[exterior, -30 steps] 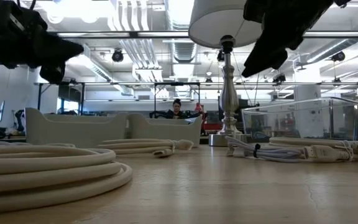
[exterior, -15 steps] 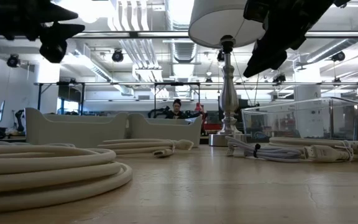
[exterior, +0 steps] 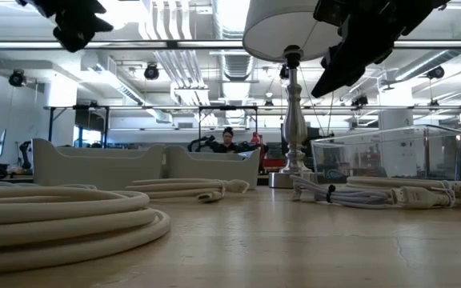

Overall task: Pick & Place USB Port
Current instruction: Put the blue USB cable into the left white bin

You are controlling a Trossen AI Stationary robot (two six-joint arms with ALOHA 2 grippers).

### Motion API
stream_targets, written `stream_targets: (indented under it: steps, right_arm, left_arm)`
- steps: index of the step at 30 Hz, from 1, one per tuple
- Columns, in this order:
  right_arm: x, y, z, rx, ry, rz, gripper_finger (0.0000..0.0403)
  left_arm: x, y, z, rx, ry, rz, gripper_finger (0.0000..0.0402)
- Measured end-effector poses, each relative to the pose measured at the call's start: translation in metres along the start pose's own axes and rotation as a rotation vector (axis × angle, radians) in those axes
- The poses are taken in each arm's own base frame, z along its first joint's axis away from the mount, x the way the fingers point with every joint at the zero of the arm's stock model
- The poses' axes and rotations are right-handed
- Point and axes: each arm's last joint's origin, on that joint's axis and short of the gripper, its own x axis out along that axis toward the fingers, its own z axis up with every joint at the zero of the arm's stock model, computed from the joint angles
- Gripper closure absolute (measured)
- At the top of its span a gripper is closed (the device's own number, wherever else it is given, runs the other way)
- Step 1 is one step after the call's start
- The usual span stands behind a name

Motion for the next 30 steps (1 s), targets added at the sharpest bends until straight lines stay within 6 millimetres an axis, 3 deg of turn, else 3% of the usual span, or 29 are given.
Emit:
stream_targets:
  steps: [5,10,14,21,30]
  right_arm:
    - [-0.003,-0.001,0.006,-0.093,-0.020,-0.001,0.0216]
    - [-0.005,0.000,0.012,-0.175,-0.039,-0.001,0.0216]
    - [-0.007,0.000,0.016,-0.207,-0.052,0.000,0.0216]
    - [-0.007,0.000,0.016,-0.216,-0.052,-0.001,0.0216]
    - [-0.007,0.000,0.016,-0.259,-0.051,-0.002,0.0216]
  left_arm:
    - [0.015,-0.001,-0.009,-0.195,0.264,0.047,0.0254]
    - [0.029,-0.006,-0.034,-0.445,0.597,0.054,0.0254]
    - [0.041,-0.015,-0.054,-0.508,0.765,0.100,0.0254]
    - [0.058,-0.031,-0.080,-0.514,0.849,0.262,0.0255]
    - [0.075,-0.039,-0.111,-0.459,0.793,0.498,0.0255]
